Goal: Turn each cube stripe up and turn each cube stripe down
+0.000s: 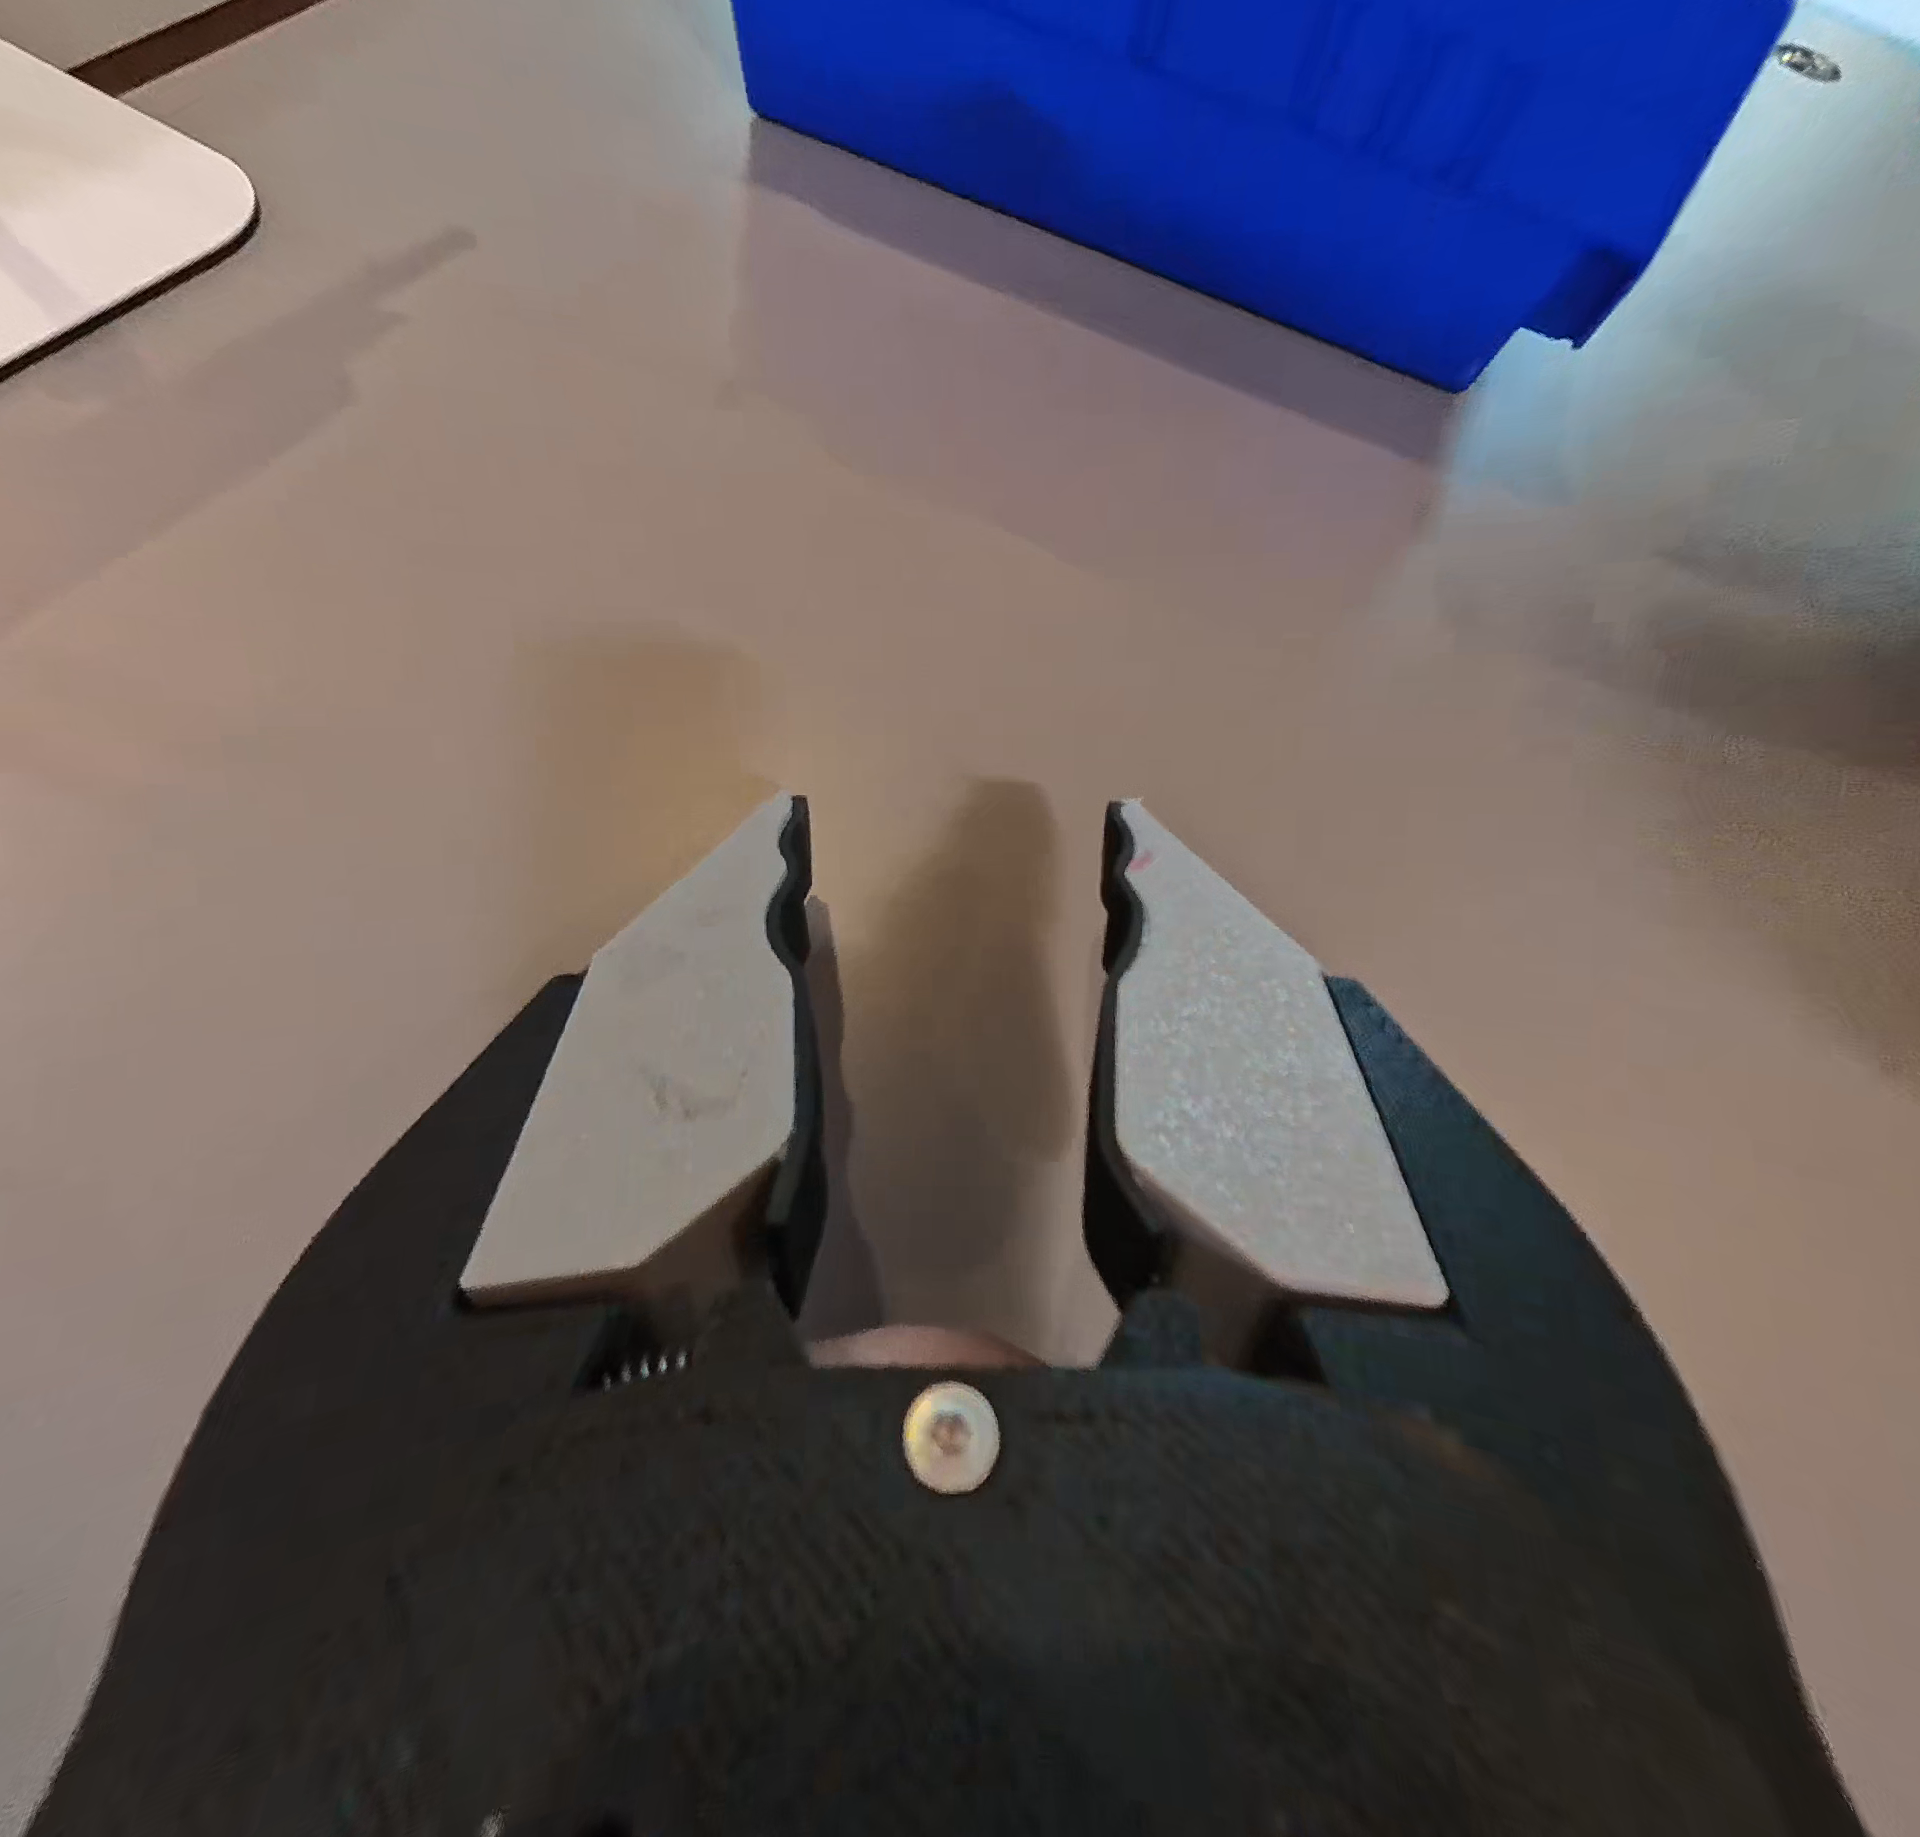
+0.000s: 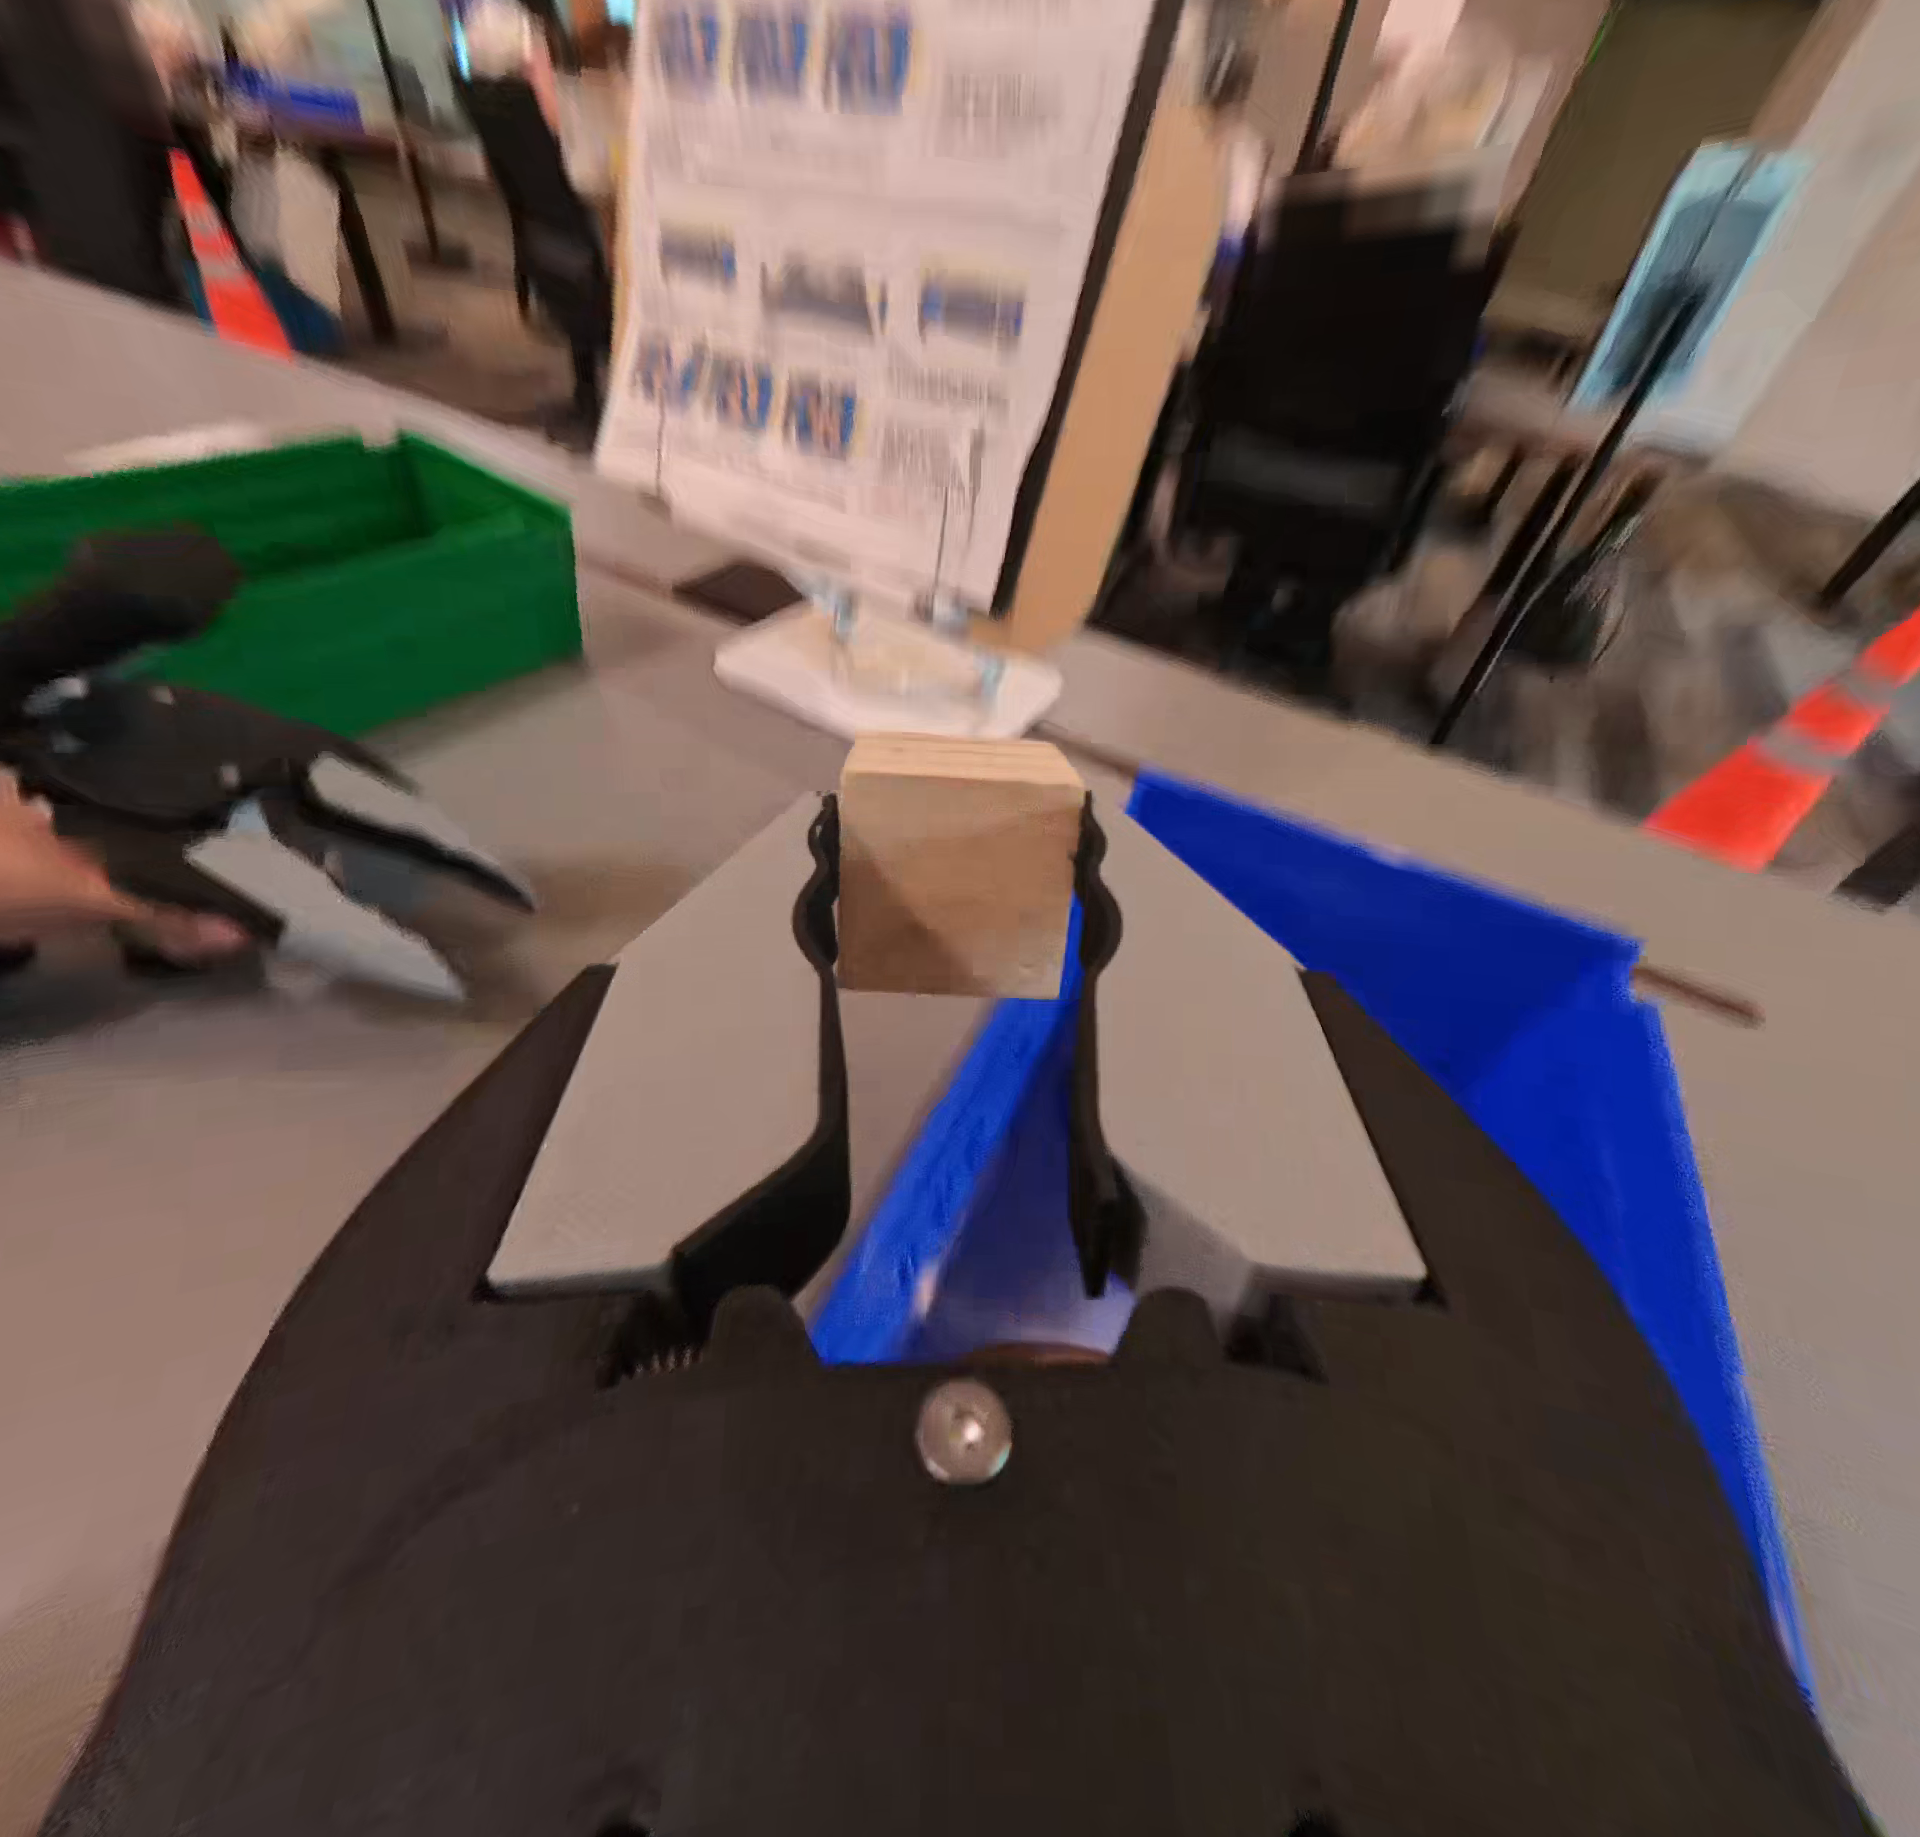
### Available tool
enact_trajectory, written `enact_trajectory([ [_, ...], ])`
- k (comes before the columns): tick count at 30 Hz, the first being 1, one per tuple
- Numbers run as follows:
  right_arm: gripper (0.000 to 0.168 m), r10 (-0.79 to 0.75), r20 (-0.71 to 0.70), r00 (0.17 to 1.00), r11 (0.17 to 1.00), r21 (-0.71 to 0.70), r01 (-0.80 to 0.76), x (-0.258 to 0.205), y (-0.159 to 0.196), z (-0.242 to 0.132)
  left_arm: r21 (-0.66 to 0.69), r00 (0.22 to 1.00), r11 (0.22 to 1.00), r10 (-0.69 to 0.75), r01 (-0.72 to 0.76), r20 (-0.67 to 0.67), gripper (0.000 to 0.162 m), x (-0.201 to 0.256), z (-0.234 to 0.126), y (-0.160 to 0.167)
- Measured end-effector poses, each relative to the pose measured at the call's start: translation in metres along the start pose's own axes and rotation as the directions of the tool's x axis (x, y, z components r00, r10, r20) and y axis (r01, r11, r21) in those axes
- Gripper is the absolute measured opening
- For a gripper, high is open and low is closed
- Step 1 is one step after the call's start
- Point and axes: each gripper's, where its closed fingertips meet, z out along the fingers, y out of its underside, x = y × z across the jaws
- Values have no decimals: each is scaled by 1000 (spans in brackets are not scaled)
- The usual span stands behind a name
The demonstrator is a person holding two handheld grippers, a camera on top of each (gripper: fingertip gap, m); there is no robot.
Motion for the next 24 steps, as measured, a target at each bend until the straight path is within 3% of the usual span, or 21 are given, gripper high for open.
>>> enact_trajectory([
  [2,43,43,36,998,973,-230,-33,17,33,5,-3,1000,1000,19,-18,11,55,1,1,0],
  [4,43,20,16,1000,886,-464,-10,33,76,8,-2,1000,1000,23,-23,16,55,2,1,0],
  [8,44,-19,35,999,713,-700,39,35,141,14,-8,999,1000,27,-27,21,54,2,2,0],
  [18,44,-81,-20,996,443,-896,18,68,204,5,-6,1000,1000,8,-7,17,53,0,2,1],
  [21,44,-68,-5,998,429,-903,25,67,210,9,-15,1000,1000,23,-22,21,52,1,3,2],
  [24,50,-103,-2,995,478,-877,47,66,197,10,-17,999,999,32,-31,24,53,2,3,2],
])
